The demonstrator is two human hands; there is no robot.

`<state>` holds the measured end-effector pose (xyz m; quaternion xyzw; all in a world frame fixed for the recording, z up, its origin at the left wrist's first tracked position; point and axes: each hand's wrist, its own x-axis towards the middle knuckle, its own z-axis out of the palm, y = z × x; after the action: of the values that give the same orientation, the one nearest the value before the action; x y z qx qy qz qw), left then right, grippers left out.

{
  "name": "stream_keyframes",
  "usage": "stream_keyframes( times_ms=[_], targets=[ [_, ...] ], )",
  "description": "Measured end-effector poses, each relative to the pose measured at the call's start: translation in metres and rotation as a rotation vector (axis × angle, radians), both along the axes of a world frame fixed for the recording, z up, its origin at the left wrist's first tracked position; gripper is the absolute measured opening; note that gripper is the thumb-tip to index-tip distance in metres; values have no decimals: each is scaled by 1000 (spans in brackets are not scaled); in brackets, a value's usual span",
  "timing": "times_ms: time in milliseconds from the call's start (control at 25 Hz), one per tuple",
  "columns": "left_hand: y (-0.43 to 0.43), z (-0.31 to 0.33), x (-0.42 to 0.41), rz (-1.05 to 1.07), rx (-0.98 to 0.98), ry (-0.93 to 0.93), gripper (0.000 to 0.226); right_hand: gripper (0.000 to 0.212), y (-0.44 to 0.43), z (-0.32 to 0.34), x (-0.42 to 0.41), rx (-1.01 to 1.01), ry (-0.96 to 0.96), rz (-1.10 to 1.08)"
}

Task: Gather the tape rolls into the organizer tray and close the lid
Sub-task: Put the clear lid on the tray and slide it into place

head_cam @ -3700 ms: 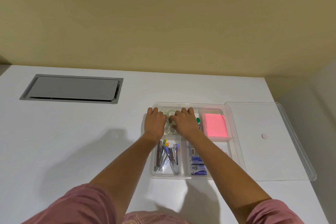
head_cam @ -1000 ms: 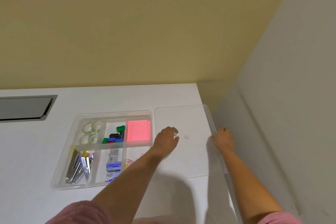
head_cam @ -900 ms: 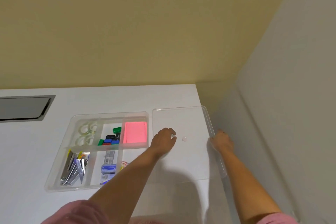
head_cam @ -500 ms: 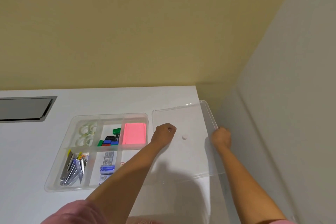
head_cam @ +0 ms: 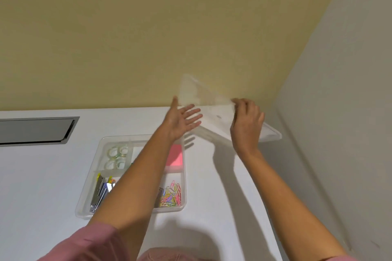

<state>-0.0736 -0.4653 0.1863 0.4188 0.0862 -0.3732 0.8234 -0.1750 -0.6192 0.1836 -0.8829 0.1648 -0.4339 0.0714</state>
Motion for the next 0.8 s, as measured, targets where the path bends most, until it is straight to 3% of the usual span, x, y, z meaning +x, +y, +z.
stream_keyframes(
  times_ms=[80,160,240,280,320,400,560,680,800],
  targets=[
    [32,13,17,76,-173,107,72,53,20,-15,-4,-123,30,131],
    [63,16,24,57,-129,101,58,62,34,-33,-10,-198,87,255],
    [90,13,25,51,-44,27,29,43,48,-46,-14,-196,157,395],
    [102,10,25,47,-18,-20,26,24,53,-50,-15,-176,192,460],
    [114,7,24,38,3,-58,31,22,60,-50,-14,-122,221,485],
    [137,4,21,30,5,-102,42,33,69,-48,-9,115,263,385],
    [181,-3,18,74,17,-81,44,39,69,-40,12,797,99,-54],
    [211,-11,17,51,121,-111,39,44,74,-36,23,1284,158,73],
    [239,-20,17,-76,395,-186,18,40,94,-33,29,1382,229,143]
  ],
)
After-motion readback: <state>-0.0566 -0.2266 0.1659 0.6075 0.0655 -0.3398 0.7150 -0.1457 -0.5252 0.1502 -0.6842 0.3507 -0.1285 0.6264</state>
